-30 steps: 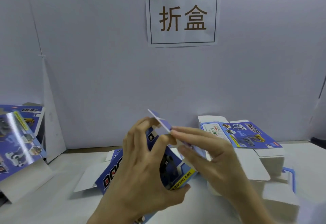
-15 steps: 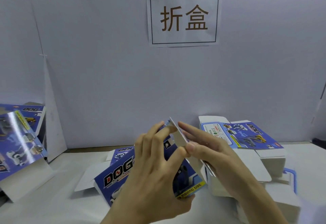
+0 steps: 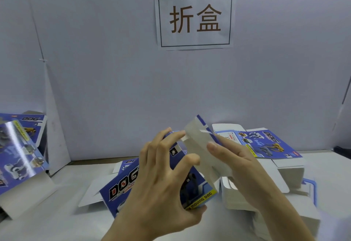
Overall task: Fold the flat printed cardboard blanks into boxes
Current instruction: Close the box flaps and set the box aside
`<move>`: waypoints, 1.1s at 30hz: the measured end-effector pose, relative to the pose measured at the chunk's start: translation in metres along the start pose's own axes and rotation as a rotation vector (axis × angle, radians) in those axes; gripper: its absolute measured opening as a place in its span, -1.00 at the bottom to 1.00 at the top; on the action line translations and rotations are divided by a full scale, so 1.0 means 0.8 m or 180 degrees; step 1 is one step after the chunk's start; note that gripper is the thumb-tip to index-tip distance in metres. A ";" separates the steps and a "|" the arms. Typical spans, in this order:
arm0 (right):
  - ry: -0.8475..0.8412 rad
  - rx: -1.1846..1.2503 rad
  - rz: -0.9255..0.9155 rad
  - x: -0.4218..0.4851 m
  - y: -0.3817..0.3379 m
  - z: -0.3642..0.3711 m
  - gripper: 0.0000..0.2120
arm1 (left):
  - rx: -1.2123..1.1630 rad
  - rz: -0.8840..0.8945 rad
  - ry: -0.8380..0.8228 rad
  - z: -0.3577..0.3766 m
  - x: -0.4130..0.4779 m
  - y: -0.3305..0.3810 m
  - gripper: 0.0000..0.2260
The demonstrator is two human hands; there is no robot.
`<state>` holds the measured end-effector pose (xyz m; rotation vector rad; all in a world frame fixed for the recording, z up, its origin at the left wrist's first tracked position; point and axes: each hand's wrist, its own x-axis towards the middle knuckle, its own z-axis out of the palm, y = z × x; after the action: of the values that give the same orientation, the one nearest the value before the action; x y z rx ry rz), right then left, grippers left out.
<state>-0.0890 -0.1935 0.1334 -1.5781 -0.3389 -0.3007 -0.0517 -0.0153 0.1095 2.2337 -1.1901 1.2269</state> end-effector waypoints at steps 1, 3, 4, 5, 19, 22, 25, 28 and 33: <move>0.0074 0.0016 0.0015 0.001 0.001 0.001 -0.76 | 0.0024 0.0015 -0.0030 0.000 0.000 0.000 -0.40; 0.0213 0.0040 0.0042 0.002 0.002 -0.001 -0.81 | 0.0035 0.0051 -0.0043 0.001 0.000 0.000 -0.40; 0.0204 0.0061 0.0047 0.002 0.004 -0.003 -0.83 | 0.0017 0.0058 -0.0022 0.001 0.000 0.000 -0.40; 0.0176 0.0116 0.0042 0.002 0.003 -0.004 -0.83 | -0.0011 0.0056 0.0011 0.001 0.001 0.000 -0.40; -0.0135 -0.0082 -0.0307 -0.002 -0.002 0.001 -0.65 | -0.0298 -0.0104 0.0397 0.001 0.002 0.000 -0.36; -0.0092 -0.0139 -0.0402 0.000 0.000 0.012 -0.66 | -0.0307 -0.0142 0.0429 0.001 0.002 -0.002 -0.33; -0.0001 -0.0135 -0.0548 0.000 0.002 0.017 -0.71 | -0.0352 -0.0172 0.0444 0.000 0.000 -0.003 -0.37; 0.0138 -0.0210 -0.0693 0.001 0.007 0.023 -0.78 | -0.0394 -0.0177 0.0491 0.001 -0.001 -0.003 -0.37; -0.0423 -0.0977 -0.0809 -0.004 0.004 0.022 -0.63 | -0.0703 -0.0350 0.0810 -0.002 0.007 -0.007 -0.23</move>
<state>-0.0909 -0.1760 0.1283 -1.8636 -0.6223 -0.4619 -0.0466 -0.0144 0.1153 1.8931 -1.0353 1.2279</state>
